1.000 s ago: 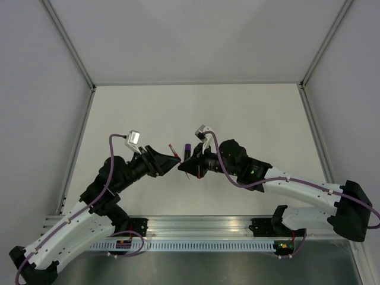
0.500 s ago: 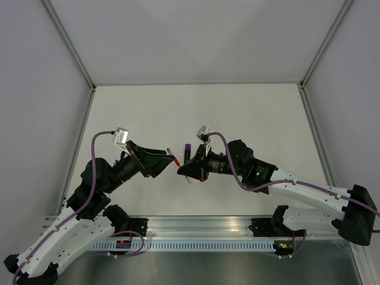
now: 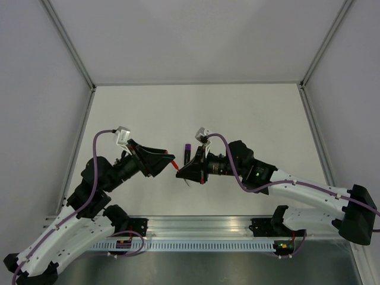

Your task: Insert the pens into the pen caps

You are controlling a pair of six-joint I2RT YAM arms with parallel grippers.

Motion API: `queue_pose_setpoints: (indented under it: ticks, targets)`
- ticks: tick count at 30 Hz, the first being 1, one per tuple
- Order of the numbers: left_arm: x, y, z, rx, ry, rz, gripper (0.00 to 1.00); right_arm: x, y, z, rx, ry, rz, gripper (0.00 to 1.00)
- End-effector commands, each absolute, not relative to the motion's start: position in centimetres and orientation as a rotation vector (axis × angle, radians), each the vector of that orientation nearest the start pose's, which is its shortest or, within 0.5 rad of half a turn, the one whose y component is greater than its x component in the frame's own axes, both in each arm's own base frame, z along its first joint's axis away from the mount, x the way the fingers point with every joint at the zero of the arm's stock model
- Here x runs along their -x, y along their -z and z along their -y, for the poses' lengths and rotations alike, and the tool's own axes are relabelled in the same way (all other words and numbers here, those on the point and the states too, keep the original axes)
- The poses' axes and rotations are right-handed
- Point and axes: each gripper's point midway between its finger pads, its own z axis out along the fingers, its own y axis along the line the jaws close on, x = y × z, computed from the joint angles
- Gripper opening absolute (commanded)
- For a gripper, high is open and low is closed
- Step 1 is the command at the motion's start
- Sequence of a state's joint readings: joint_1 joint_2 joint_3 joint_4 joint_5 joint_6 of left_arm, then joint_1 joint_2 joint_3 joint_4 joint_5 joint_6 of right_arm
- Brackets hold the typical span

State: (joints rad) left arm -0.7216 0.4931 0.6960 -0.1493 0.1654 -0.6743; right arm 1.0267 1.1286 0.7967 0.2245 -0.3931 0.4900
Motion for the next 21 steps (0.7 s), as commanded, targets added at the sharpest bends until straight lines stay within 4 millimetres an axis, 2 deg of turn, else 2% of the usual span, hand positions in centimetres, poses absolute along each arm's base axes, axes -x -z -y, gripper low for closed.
queue_pose_setpoints:
  ticks: [1, 11, 14, 17, 20, 21]
  targets:
    - [-15.2, -34.4, 21.5, -0.272, 1.236, -1.541, 0.61, -11.2, -28.7, -37.3, 0.844, -1.504, -1.625, 0.0]
    - [-14.9, -33.7, 21.9, -0.296, 1.251, -1.572, 0.57, -11.0, -28.7, -37.4, 0.85, -1.516, -1.623, 0.0]
    - [-14.8, -33.4, 22.0, -0.292, 1.259, -1.578, 0.49, -10.9, -28.7, -37.5, 0.851, -1.518, -1.625, 0.0]
    - [-14.8, -33.0, 22.3, -0.291, 1.275, -1.591, 0.35, -10.9, -28.7, -37.5, 0.855, -1.518, -1.622, 0.0]
    - [-14.1, -32.8, 23.0, -0.325, 1.332, -1.607, 0.15, -10.5, -29.1, -37.5, 0.873, -1.534, -1.597, 0.0]
    - [-13.5, -32.5, 23.6, -0.355, 1.381, -1.624, 0.02, -10.1, -29.4, -37.6, 0.899, -1.551, -1.578, 0.0]
